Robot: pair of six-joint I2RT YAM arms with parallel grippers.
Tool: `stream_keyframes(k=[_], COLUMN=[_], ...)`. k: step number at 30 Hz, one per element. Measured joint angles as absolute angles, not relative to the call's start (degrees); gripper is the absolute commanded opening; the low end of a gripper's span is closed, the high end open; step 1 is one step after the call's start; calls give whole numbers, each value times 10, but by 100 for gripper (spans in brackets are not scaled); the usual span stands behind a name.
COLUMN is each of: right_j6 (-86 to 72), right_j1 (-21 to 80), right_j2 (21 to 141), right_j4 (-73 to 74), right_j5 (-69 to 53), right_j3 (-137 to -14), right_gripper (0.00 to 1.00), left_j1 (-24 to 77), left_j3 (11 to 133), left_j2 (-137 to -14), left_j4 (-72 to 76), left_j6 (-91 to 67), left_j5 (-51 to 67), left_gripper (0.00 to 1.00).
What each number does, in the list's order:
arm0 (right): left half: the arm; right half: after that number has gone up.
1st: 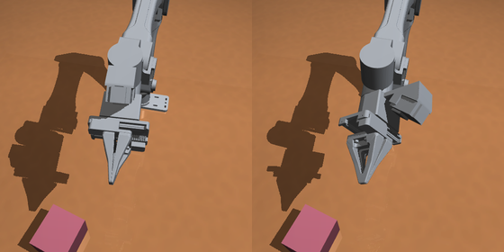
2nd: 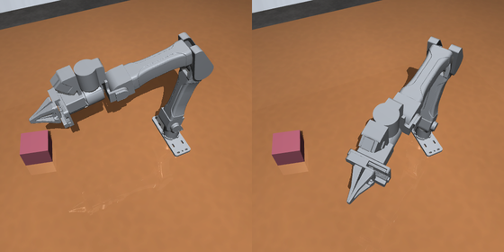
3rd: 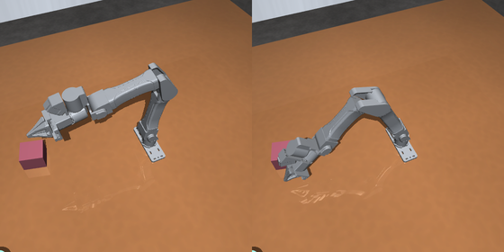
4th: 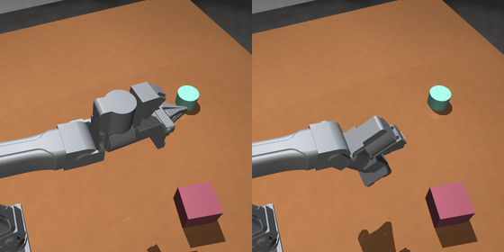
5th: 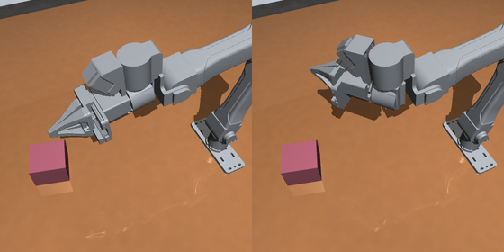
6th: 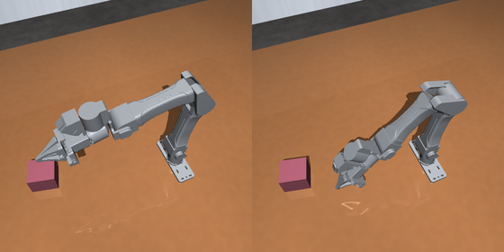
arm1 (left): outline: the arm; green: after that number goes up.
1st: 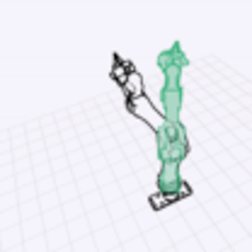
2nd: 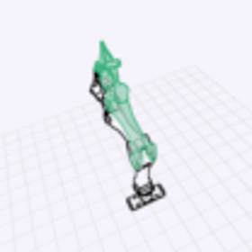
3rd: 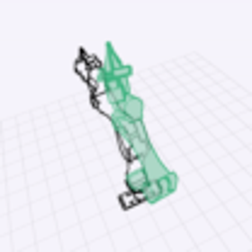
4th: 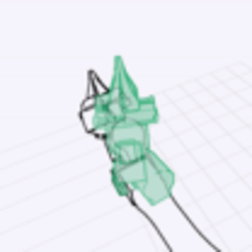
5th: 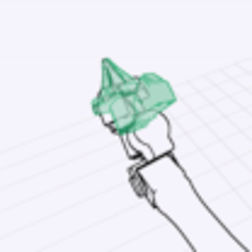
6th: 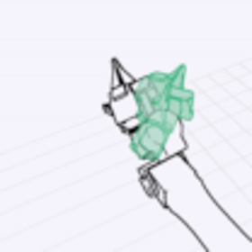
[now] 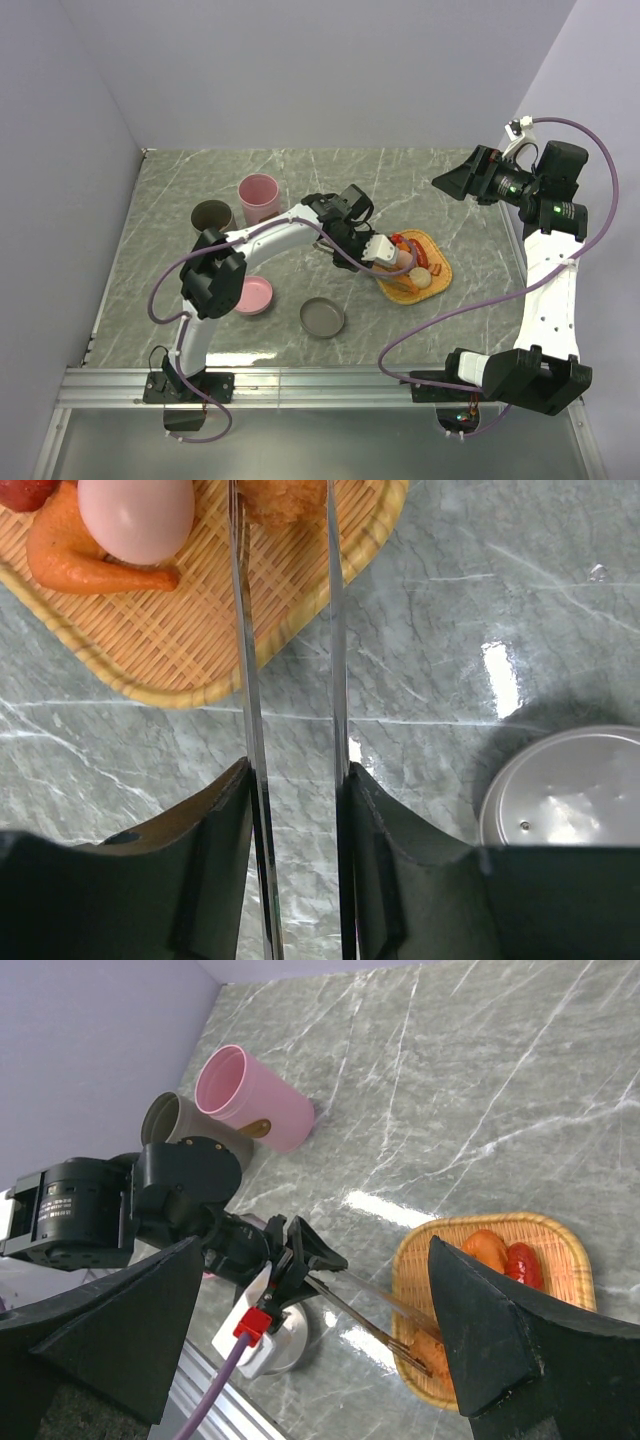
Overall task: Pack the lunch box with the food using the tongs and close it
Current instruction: Pick up the food using the clamp
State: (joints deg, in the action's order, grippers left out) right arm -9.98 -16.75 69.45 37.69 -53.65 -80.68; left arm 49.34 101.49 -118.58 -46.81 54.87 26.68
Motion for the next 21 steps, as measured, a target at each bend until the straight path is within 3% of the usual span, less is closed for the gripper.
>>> stream_keyframes(k=[4,21], right_j6=[-100,-96], right_j1=[-168,-168], right_j2=[695,695], right_j4=[376,385], right_j5=[-537,-525], right_j3=[-807,-808], right_gripper=[100,100], left_j1=[493,454], left_j3=[1015,992], left_j2=[-1178,-1018], left_j4=[-470,-505], left_j6=[536,434], left_j5=[260,267], left_gripper=[25,25])
